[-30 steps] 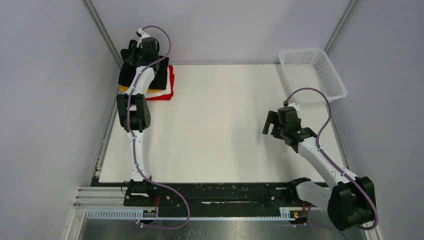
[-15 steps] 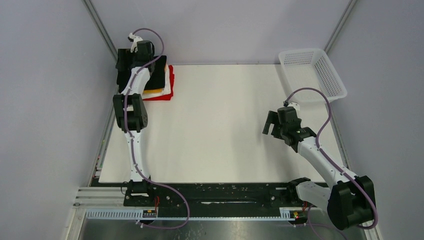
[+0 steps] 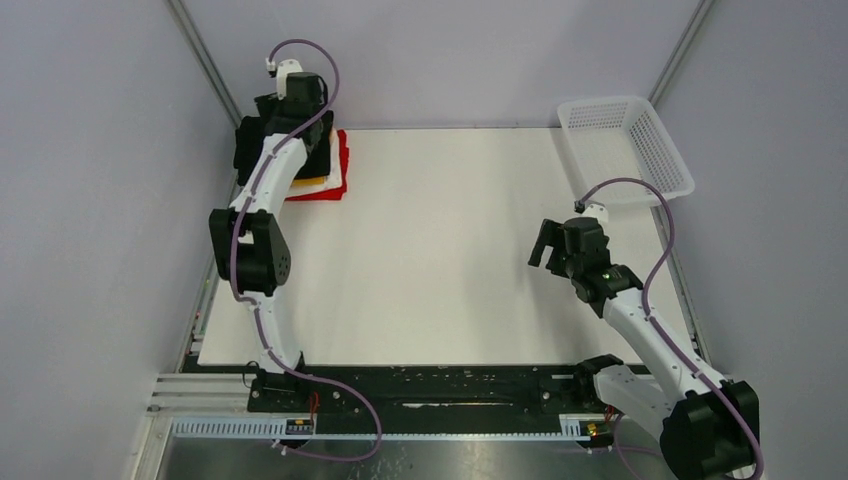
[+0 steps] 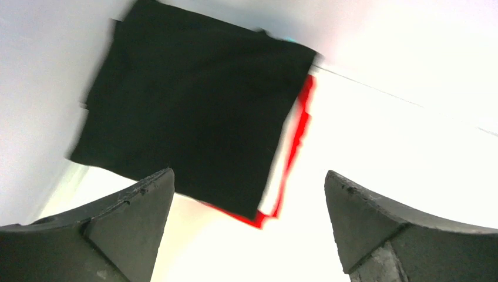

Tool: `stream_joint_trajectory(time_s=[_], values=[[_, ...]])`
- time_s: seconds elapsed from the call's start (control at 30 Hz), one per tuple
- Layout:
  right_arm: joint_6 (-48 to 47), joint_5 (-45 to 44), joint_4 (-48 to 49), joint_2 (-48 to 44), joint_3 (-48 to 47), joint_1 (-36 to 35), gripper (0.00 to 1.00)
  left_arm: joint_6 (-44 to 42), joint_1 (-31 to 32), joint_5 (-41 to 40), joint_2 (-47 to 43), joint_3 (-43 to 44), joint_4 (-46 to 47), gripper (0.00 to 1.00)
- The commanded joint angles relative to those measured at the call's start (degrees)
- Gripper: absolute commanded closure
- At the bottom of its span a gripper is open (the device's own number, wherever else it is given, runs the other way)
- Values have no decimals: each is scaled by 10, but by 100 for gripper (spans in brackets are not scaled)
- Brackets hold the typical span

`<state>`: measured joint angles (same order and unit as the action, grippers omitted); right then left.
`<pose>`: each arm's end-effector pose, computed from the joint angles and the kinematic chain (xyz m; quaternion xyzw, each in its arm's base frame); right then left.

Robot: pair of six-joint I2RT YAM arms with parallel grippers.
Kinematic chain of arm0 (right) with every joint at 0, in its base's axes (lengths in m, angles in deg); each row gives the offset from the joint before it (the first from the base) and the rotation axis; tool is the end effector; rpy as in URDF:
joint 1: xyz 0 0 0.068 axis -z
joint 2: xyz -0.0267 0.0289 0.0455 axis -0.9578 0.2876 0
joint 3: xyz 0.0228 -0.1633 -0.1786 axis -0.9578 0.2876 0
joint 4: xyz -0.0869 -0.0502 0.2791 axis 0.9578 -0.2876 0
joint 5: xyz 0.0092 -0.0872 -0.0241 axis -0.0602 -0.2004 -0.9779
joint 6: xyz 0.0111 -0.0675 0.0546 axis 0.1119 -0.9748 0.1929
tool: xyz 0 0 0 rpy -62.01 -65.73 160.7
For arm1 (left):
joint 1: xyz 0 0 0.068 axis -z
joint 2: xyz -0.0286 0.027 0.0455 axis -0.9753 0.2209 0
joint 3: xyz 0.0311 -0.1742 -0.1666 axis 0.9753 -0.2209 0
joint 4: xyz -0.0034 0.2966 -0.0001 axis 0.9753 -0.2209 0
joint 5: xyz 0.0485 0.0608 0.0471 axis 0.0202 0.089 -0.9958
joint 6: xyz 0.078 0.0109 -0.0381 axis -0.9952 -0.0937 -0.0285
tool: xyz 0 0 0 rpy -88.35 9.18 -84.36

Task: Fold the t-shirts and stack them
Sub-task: Reset both arms

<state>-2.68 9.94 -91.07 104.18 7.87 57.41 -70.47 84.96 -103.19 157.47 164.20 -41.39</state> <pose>0.2855 0.0633 0.1792 0.1122 0.8766 0.0615 0.4639 0.5162 -0.0292 0.2947 -0.1913 0.8204 0.1320 0.5224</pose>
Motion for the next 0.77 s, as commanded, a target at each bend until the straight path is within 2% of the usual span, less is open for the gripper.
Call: stream_joint_trajectory(time_s=[0.0, 0.13, 0.23, 0.3, 0.37, 0.53, 0.73], values=[[2, -26, 43, -41, 36, 5, 2, 82, 49, 111, -138, -130, -25, 1], [16, -41, 45, -57, 45, 11, 2, 111, 90, 217, -310, -338, 24, 1], [36, -44, 39, -74, 51, 10, 2, 125, 137, 217, -460, -502, 68, 1], [47, -53, 18, -92, 50, 10, 2, 133, 152, 239, -549, -584, 65, 1], [61, -69, 3, -115, 51, 10, 2, 149, 153, 229, -641, -645, 49, 1], [84, -99, -8, -193, 91, 10, 2, 171, 154, 182, -769, -712, 29, 1], [86, -89, -12, -242, 107, 11, 2, 176, 154, 166, -784, -718, 21, 1]])
